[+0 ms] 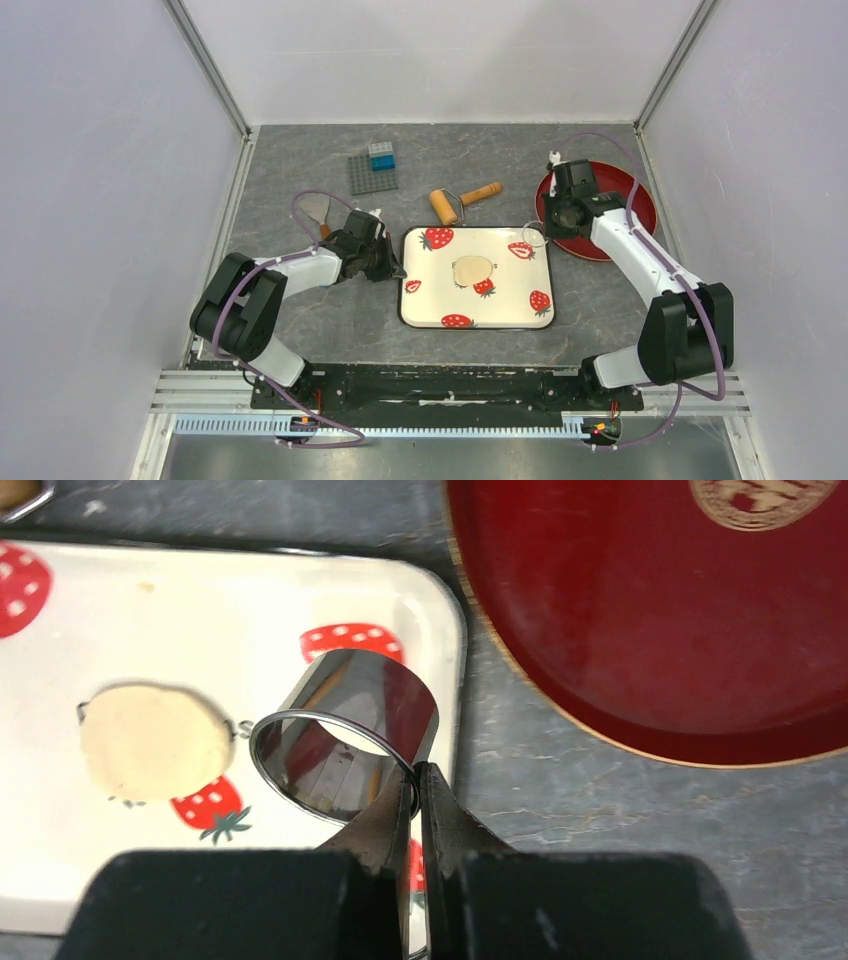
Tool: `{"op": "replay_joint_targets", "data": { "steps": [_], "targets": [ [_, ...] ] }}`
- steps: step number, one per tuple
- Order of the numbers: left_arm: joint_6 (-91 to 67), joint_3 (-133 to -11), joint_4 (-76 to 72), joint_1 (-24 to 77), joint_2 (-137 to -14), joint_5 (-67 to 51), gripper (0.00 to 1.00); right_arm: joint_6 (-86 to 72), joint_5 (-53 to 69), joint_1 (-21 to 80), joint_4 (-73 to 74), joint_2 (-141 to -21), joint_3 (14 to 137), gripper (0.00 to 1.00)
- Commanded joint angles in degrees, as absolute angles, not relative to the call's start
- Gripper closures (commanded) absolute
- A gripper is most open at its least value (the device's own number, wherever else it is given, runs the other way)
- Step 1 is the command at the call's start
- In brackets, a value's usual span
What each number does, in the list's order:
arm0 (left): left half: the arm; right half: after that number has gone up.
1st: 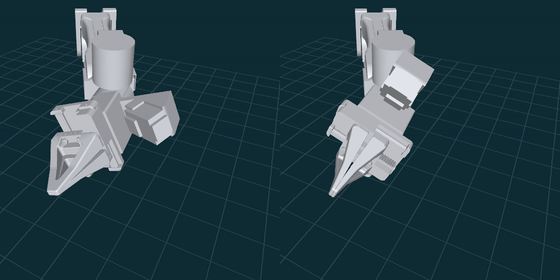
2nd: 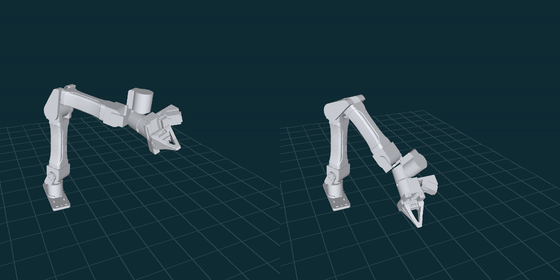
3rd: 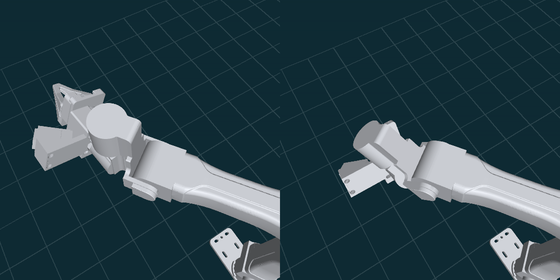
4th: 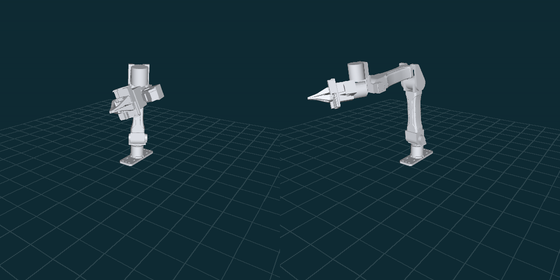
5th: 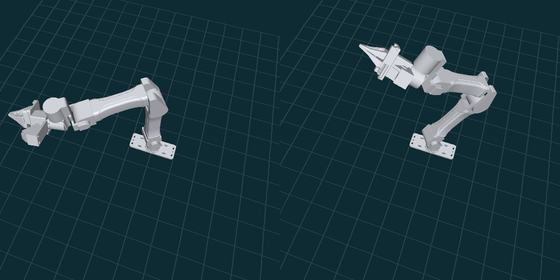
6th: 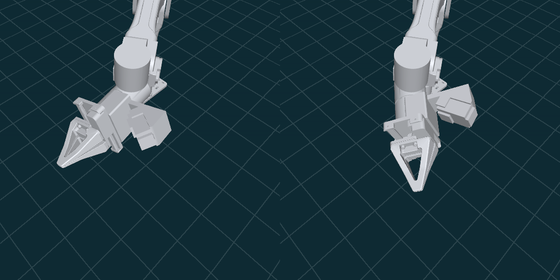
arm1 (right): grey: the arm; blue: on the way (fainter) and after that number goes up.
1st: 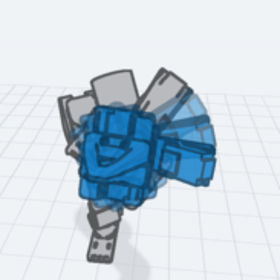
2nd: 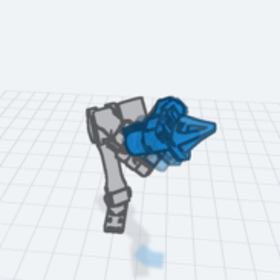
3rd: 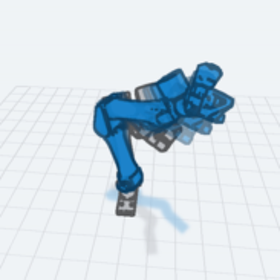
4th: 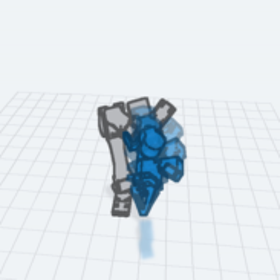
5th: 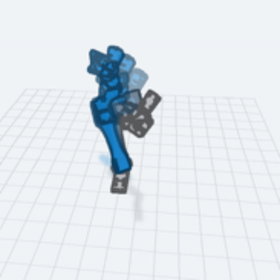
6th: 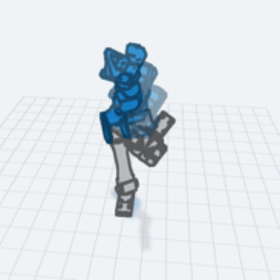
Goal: Roll out the dumpling wrappers from the dough
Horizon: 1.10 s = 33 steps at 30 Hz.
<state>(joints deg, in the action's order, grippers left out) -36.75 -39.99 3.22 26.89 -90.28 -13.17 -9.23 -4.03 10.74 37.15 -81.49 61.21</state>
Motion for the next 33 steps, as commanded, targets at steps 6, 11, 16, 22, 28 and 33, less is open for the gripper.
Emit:
{"op": "replay_joint_targets", "data": {
  "steps": [6,11,16,22,28,33],
  "targets": [
    [-34.3,-37.2,10.9,27.7,-95.1,-8.1,0.98,-14.2,-0.4,21.5,35.6,-84.6,63.0,1.0],
    [-34.3,-37.3,10.9,27.7,-95.2,-8.2,0.98,-16.1,-0.2,25.9,34.8,-88.2,64.7,1.0],
    [-34.2,-37.4,11.0,27.7,-95.4,-8.3,0.98,-16.8,1.3,29.4,35.4,-91.2,67.4,1.0],
    [-34.2,-37.5,11.1,27.7,-95.4,-8.3,0.98,-17.4,2.0,32.3,35.6,-93.6,68.8,1.0],
    [-34.2,-37.5,11.1,27.7,-95.5,-8.3,0.98,-17.7,2.0,33.8,35.7,-95.3,68.5,1.0],
    [-34.2,-37.5,11.0,27.7,-95.6,-8.3,0.98,-17.6,1.8,34.0,35.8,-96.3,68.6,1.0]
  ]
}}
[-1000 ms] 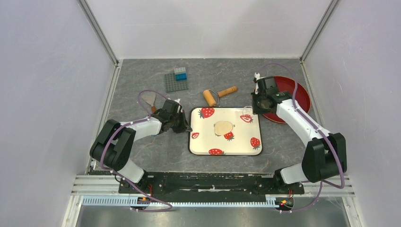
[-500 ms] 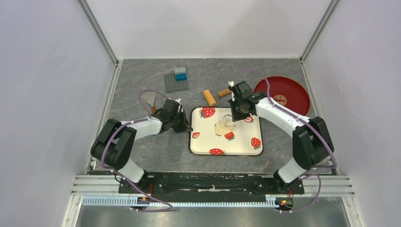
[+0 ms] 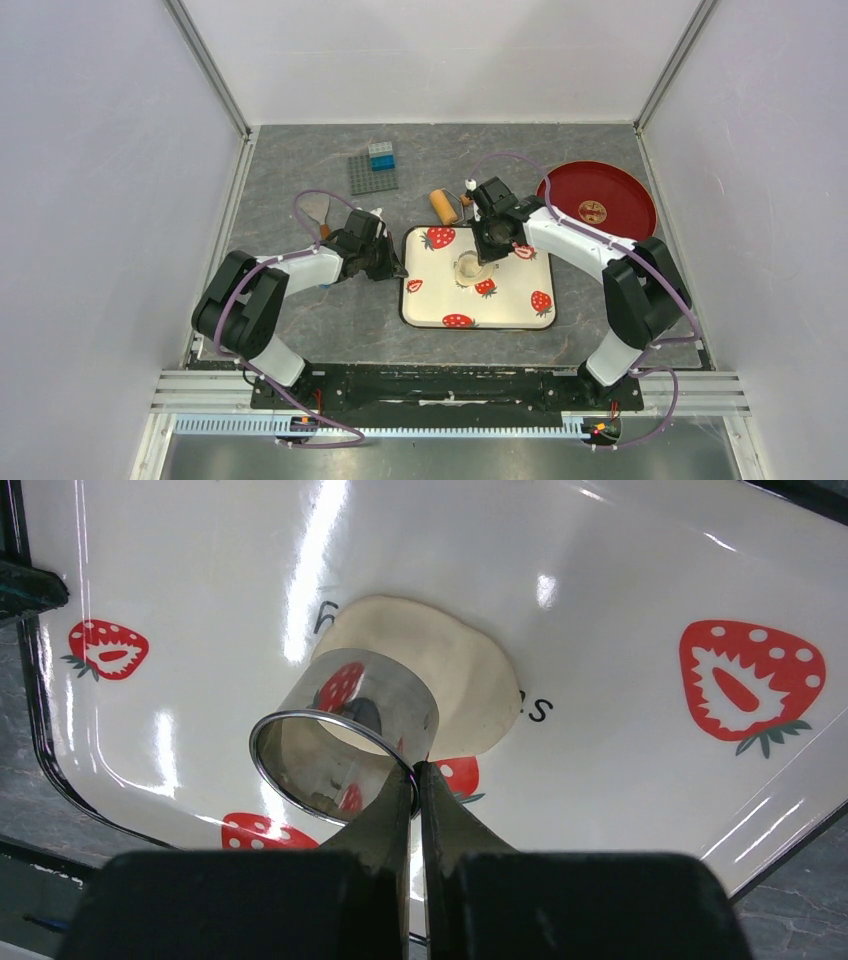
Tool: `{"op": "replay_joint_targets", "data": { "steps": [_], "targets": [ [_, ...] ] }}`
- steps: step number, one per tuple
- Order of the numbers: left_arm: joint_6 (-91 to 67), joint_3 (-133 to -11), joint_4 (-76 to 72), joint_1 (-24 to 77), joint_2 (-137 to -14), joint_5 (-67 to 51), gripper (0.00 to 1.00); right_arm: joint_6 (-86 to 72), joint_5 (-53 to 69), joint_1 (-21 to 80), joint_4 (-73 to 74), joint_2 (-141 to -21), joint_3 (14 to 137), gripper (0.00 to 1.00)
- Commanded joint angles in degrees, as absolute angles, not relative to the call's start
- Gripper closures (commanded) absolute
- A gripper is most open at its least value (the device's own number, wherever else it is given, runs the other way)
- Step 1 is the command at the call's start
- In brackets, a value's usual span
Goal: Roll out the dumpling wrappers from the dough
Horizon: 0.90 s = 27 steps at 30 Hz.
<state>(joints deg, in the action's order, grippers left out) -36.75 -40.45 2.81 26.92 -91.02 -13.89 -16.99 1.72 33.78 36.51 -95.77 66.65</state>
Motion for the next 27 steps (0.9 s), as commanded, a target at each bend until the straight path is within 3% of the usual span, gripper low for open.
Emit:
{"op": "replay_joint_targets", "data": {
  "steps": [1,27],
  "targets": [
    [-34.2,-37.6,11.1,27.7,-95.6,-8.3,0.98,-17.5,1.8,34.0,35.9,-96.4,68.7,1.0],
    [-34.1,-37.8,11.1,27.7,-95.9,-8.4,0.98,-16.7,1.0,34.0,36.7,-97.6,67.0,1.0]
  ]
}}
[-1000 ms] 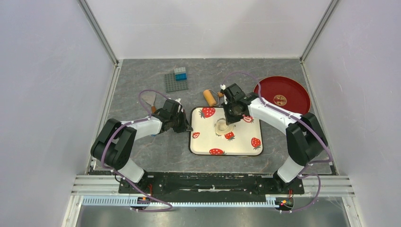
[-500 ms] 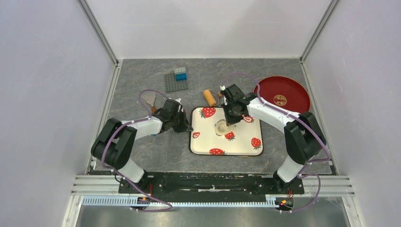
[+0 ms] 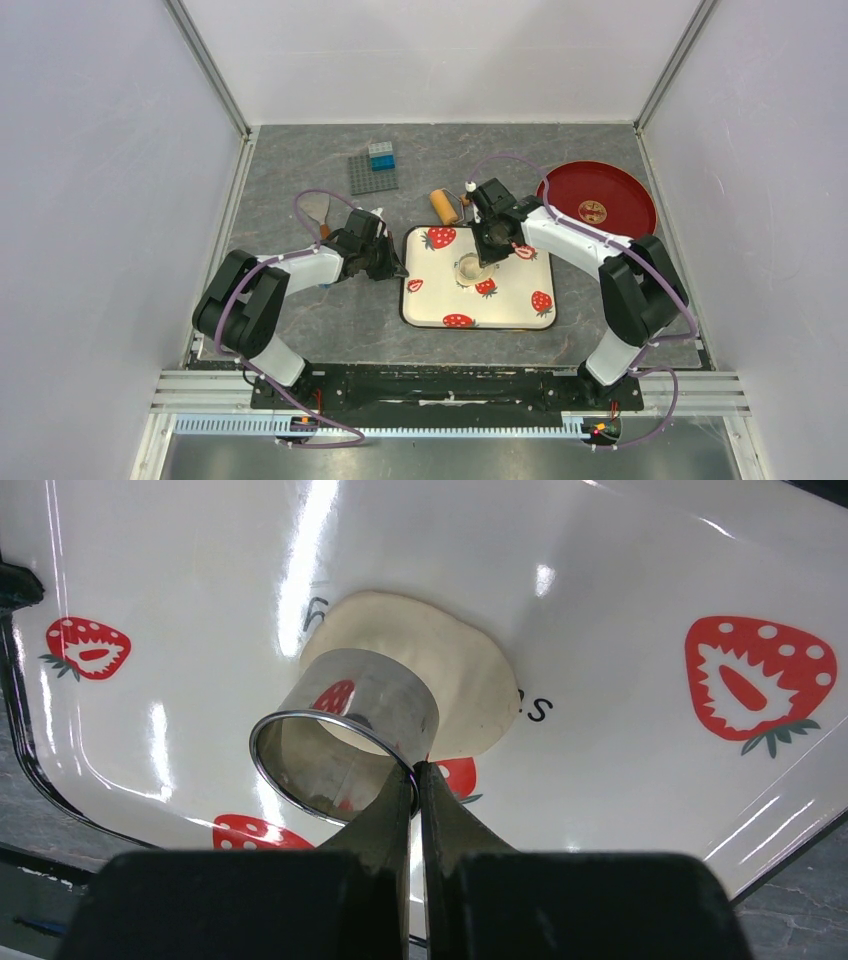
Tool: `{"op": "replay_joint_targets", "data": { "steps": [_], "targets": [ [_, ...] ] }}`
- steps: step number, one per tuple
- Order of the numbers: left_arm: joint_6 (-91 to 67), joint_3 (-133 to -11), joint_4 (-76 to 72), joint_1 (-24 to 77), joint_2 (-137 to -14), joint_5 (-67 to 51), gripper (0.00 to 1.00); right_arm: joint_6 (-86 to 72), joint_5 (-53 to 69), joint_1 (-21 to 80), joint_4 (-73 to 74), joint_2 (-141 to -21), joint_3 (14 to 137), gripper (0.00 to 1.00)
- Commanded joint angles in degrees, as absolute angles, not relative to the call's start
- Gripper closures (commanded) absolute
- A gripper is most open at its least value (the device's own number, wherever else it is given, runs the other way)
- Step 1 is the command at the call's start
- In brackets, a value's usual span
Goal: Roll out the dumpling wrappers from the dough
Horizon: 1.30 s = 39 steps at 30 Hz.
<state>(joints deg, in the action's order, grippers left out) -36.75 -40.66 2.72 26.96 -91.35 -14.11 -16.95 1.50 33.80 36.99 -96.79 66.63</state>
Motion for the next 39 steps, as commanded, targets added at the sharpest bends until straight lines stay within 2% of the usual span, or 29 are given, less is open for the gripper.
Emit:
{"op": "replay_joint_targets", "data": {
  "steps": [1,20,24,29,33,35,39],
  "targets": [
    [-34.1,-37.8,11.2,27.7,-95.9,-8.4,0.98,-16.7,1.2,34.0,36.7,-97.7,66.8,1.0],
    [-34.1,-37.8,11.2,27.7,-95.9,-8.4,0.98,-16.7,-1.0,34.0,35.7,-98.7,66.0,0.99],
    [-34.1,-37.7,11.2,27.7,-95.8,-8.4,0.98,-16.3,-1.7,34.0,36.9,-98.8,67.4,0.78],
    [-34.1,-37.8,11.2,27.7,-95.2,-8.1,0.98,-16.3,-3.2,34.0,37.5,-96.7,68.4,0.6],
    [-34.1,-38.1,12.2,27.7,-93.6,-7.1,0.89,-16.3,-4.3,34.0,38.2,-94.4,69.2,0.46],
    [-33.9,-37.8,12.3,27.8,-91.4,-6.9,0.81,-16.3,-4.4,34.0,38.3,-93.4,69.3,0.37],
    [-33.2,-38.9,15.3,29.2,-84.6,-2.7,0.68,-15.9,-3.6,33.8,38.1,-92.0,68.5,0.28]
  ]
}}
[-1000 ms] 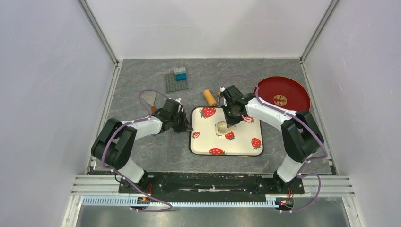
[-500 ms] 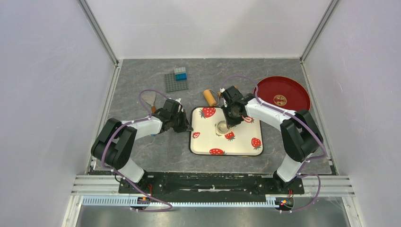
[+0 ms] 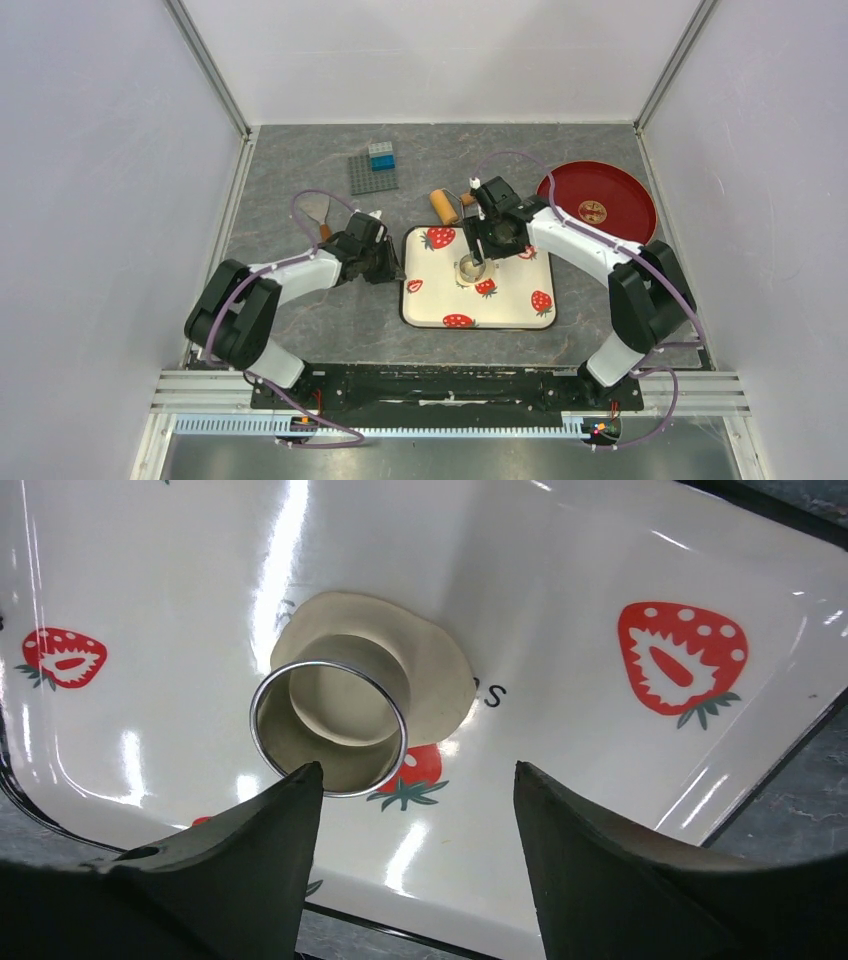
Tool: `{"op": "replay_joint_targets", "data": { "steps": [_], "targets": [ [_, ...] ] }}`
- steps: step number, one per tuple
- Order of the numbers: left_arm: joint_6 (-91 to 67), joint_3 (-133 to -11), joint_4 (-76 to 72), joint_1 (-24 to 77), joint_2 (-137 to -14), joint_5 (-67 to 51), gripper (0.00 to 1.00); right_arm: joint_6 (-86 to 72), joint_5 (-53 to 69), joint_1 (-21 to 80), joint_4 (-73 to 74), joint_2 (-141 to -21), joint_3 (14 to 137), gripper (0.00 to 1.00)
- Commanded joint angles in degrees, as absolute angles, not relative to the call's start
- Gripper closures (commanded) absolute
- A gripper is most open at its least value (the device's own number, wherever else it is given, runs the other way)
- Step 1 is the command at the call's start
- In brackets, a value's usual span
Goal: Roll out the dumpling wrappers from the dough
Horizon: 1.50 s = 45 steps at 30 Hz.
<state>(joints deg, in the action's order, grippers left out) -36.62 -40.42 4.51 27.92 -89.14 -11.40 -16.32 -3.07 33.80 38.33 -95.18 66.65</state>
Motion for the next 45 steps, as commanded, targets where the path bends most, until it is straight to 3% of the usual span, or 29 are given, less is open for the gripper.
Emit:
{"op": "replay_joint_targets", "data": {
  "steps": [1,10,16,23,39,45],
  "targets": [
    [-33.0,-39.6,16.4,29.5,-83.1,-1.7,0.66,-15.9,-3.2,33.7,37.9,-91.7,68.0,0.28],
    [-32.4,-48.9,22.6,34.2,-74.2,1.2,0.6,-14.3,3.6,29.9,34.5,-86.6,62.7,0.28],
    [-34.7,-54.9,17.8,37.3,-82.6,-8.3,0.61,-14.3,17.6,22.0,27.1,-82.4,54.9,0.3],
    [-39.3,-59.5,9.7,40.9,-94.6,-17.4,0.65,-16.0,29.1,18.5,20.0,-84.0,51.6,0.39],
    [-39.9,-65.3,8.9,42.2,-102.9,-18.7,0.65,-15.8,29.7,18.5,17.6,-91.7,53.2,0.58],
    [-39.0,-67.1,11.9,42.2,-104.5,-15.1,0.71,-15.7,30.0,18.5,16.8,-93.6,53.4,0.64]
  ]
}}
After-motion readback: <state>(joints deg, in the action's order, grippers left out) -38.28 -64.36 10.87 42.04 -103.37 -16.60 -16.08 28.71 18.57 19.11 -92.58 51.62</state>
